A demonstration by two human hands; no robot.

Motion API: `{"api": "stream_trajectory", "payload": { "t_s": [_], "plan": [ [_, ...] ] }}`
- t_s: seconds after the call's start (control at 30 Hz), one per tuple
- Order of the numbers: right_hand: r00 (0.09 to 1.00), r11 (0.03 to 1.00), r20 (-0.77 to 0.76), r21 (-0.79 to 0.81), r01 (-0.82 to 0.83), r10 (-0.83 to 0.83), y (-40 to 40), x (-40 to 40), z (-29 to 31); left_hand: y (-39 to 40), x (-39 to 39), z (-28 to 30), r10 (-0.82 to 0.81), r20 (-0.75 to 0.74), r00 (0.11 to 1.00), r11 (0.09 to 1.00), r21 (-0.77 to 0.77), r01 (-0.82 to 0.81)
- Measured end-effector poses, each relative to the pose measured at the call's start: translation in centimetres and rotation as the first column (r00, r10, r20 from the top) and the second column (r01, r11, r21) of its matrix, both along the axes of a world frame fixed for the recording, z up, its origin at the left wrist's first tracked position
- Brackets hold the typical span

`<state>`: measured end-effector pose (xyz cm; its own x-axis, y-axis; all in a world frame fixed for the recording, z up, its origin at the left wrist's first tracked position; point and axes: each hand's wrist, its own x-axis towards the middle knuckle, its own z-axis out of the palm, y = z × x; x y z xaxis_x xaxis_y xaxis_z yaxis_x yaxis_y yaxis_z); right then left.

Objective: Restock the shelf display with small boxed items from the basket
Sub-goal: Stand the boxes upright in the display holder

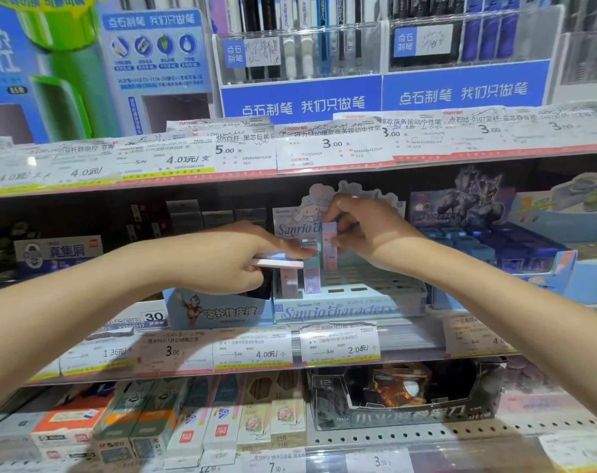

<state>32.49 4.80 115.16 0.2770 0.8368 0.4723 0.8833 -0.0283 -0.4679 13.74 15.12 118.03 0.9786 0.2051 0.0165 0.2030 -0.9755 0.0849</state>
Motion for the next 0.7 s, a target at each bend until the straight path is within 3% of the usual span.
{"api": "stream_trajectory", "payload": {
  "t_s": [0.23, 0.53, 0.6, 0.63, 0.7],
  "plan": [
    [0.946, 0.998, 0.317, 0.027, 0.061, -0.066, -0.4, -0.1, 0.2, -0.2, 0.2, 0.1, -0.001, 0.000, 1.000, 1.000, 0.011, 0.001],
    [0.949, 0.989, 0.314, -0.137, 0.062, -0.016, -0.6, 0.0, 0.3, 0.1, -0.3, -0.1, -0.037, 0.006, 0.999, 0.999, -0.004, 0.037],
    [0.968, 0.987, 0.252, -0.148, 0.057, -0.018, -0.7, 0.0, 0.6, -0.3, -0.3, 0.0, -0.032, 0.021, 0.999, 0.999, -0.003, 0.032],
    [0.988, 0.994, 0.150, -0.099, 0.049, -0.034, -0.6, 0.0, 0.7, -0.6, -0.3, 0.0, -0.031, 0.038, 0.999, 0.999, -0.012, 0.032],
    [0.962, 0.997, -0.275, 0.071, 0.029, -0.008, -0.6, -0.4, 1.1, -1.3, -0.3, -0.3, 0.003, 0.107, 0.994, 0.999, -0.037, 0.001]
  ]
}}
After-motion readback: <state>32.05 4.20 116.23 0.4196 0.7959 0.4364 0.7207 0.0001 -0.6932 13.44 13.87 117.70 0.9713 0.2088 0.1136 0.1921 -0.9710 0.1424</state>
